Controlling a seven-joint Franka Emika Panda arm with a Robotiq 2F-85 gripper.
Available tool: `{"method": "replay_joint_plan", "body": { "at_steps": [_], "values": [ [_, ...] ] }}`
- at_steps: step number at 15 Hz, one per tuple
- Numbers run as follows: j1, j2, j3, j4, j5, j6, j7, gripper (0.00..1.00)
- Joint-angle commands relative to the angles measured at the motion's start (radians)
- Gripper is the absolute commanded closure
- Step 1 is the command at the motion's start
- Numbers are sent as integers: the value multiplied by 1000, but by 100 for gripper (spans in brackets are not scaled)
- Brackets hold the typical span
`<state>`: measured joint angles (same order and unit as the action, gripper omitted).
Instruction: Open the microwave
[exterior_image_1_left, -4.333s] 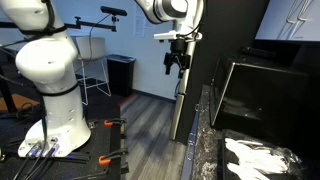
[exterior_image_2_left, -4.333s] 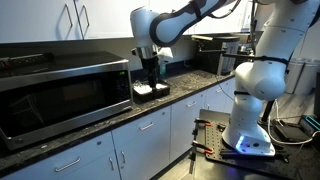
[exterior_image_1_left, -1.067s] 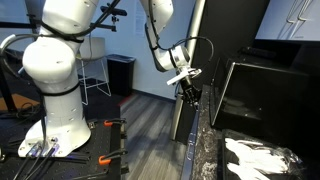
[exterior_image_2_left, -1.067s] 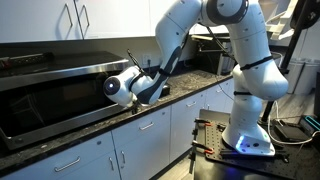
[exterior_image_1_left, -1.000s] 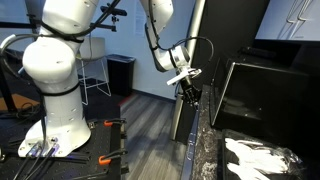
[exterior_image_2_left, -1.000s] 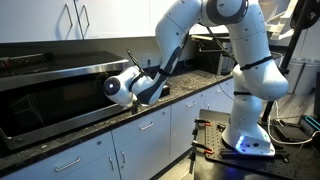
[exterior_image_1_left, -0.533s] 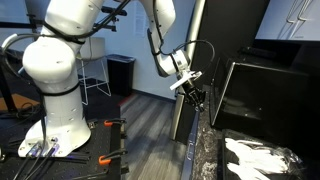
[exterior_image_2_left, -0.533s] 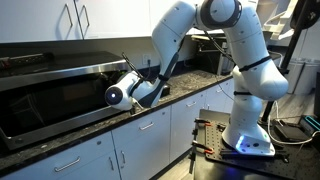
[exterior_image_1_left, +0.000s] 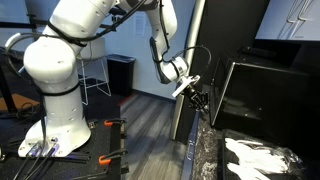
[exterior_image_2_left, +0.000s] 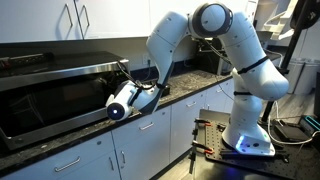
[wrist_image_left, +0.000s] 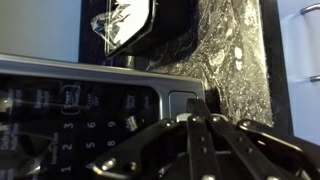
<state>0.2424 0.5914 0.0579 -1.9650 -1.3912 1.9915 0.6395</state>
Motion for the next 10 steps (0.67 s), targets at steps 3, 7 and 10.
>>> {"method": "replay_joint_plan", "body": {
  "at_steps": [3,7,10],
  "values": [
    [5,45,20,45,-70,-113,66,100],
    [-9,62,22,46,-92,-130,90,100],
    [-17,71,22,49,-116,-128,111,100]
  ]
}}
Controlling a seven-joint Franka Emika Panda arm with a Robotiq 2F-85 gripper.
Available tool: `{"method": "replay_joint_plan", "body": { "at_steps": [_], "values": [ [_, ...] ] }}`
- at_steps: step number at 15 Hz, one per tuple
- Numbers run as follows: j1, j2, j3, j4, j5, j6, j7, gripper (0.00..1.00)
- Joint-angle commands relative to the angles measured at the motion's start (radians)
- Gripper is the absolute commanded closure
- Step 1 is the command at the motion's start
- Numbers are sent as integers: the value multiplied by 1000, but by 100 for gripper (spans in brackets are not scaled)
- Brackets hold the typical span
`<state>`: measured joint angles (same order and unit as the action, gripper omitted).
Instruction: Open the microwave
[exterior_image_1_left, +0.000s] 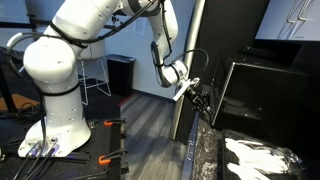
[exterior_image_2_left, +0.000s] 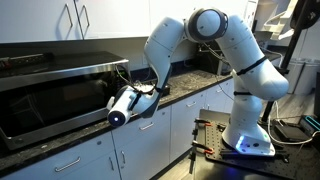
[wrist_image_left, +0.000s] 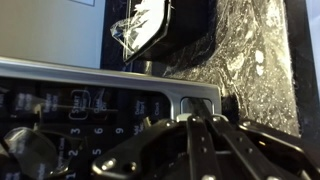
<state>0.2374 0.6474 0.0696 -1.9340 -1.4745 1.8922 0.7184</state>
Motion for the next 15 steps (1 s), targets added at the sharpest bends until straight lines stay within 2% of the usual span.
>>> {"method": "replay_joint_plan", "body": {
  "at_steps": [1,15],
  "values": [
    [-16,18,10,21,-40,-27,38,100],
    [-45,47,8,60,-114,25,72,100]
  ]
}}
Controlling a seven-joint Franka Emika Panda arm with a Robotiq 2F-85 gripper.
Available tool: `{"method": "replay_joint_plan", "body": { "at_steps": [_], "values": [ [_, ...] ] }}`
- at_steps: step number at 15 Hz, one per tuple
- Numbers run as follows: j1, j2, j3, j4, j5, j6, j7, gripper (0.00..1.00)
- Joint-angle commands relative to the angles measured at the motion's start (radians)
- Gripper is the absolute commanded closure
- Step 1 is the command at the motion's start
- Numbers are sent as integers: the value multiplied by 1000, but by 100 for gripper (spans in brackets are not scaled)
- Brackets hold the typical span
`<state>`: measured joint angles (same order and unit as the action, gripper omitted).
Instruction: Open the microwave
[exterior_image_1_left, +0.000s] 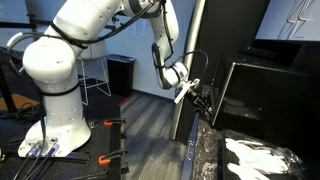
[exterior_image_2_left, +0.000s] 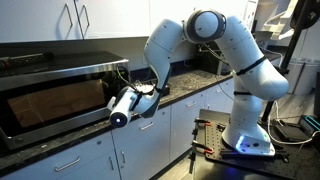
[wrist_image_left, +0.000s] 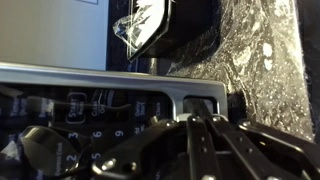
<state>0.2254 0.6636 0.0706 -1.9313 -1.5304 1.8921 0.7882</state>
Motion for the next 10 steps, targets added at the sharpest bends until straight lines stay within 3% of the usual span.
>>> {"method": "replay_joint_plan", "body": {
  "at_steps": [1,10],
  "values": [
    [-34,30,7,57,-59,24,3,100],
    [-45,20,6,31,-65,27,11,100]
  ]
}}
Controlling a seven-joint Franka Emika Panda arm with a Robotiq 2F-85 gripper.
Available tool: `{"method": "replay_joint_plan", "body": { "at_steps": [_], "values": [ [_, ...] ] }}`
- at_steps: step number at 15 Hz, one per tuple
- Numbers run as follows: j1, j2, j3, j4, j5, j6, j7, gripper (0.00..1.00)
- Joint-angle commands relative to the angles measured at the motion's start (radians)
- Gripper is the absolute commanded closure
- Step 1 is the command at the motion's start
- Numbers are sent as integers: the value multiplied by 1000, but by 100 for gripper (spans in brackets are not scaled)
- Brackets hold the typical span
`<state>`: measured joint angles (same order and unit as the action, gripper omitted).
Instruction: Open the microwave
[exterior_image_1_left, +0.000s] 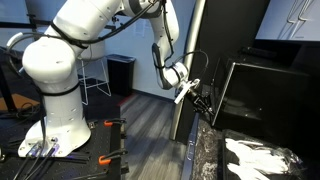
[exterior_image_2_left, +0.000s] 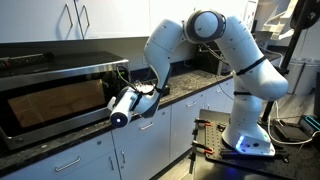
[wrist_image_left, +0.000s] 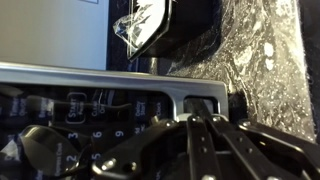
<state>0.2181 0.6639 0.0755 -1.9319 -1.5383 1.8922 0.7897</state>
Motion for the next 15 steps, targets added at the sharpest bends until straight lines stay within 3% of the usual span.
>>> {"method": "replay_joint_plan", "body": {
  "at_steps": [1,15],
  "values": [
    [-39,18,0,28,-56,26,13,100],
    [-67,-6,-12,-5,-56,32,14,100]
  ]
}}
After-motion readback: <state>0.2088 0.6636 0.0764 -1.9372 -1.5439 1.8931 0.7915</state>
